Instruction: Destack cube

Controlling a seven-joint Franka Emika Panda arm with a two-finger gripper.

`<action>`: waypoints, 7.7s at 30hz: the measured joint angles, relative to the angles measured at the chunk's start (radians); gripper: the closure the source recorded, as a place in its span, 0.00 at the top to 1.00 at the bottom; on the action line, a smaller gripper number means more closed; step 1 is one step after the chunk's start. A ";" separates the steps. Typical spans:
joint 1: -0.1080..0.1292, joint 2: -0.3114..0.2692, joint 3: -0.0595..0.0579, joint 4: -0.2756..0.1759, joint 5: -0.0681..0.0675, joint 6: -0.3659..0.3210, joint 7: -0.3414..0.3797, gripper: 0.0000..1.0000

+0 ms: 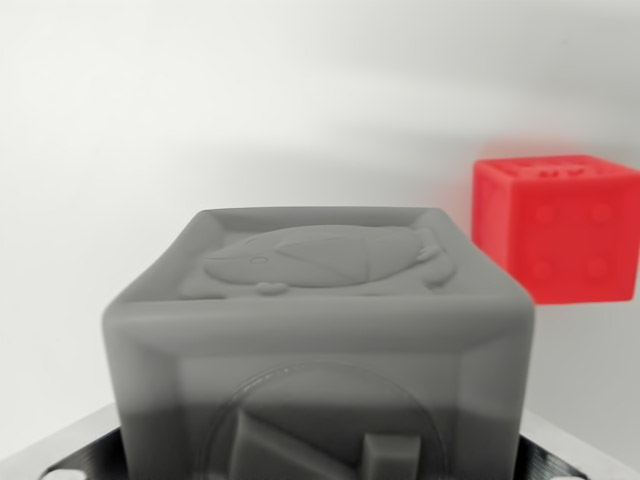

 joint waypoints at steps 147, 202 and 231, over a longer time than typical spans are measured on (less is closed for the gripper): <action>0.515 0.184 0.046 0.041 -0.010 0.145 0.699 0.00; 0.564 0.393 0.045 0.115 -0.010 0.280 0.758 1.00; 0.564 0.394 0.045 0.116 -0.010 0.280 0.758 1.00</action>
